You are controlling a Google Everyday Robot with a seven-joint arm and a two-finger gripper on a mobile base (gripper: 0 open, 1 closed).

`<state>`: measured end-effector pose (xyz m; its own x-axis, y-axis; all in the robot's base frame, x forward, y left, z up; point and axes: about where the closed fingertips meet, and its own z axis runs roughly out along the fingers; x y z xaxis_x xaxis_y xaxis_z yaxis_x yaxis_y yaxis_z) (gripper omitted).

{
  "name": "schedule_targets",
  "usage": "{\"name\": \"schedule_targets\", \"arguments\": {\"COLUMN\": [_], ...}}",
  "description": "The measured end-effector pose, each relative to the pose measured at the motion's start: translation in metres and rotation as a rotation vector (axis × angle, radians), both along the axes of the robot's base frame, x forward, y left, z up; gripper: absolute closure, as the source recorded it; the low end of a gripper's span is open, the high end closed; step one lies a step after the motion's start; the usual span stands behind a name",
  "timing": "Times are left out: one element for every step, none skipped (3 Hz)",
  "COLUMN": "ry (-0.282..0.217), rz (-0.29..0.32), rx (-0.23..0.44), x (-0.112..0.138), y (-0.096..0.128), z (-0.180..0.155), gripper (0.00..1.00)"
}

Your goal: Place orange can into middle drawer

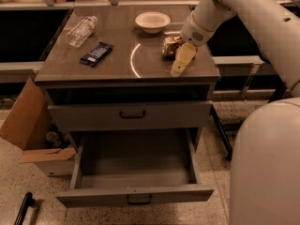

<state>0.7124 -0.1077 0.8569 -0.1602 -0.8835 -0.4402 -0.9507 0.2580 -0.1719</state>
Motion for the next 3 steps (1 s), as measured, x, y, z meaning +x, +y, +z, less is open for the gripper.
{"name": "schedule_targets", "arguments": {"ry": [0.01,0.02,0.025], "rz": [-0.007,-0.006,-0.003], "rx": [-0.02,-0.035,-0.042], "x": [0.0121,0.0204,0.0221], "y": [-0.0022,-0.0039,-0.0048], "z": [-0.0059,-0.0089,-0.0108], "gripper": [0.0,0.27,0.5]}}
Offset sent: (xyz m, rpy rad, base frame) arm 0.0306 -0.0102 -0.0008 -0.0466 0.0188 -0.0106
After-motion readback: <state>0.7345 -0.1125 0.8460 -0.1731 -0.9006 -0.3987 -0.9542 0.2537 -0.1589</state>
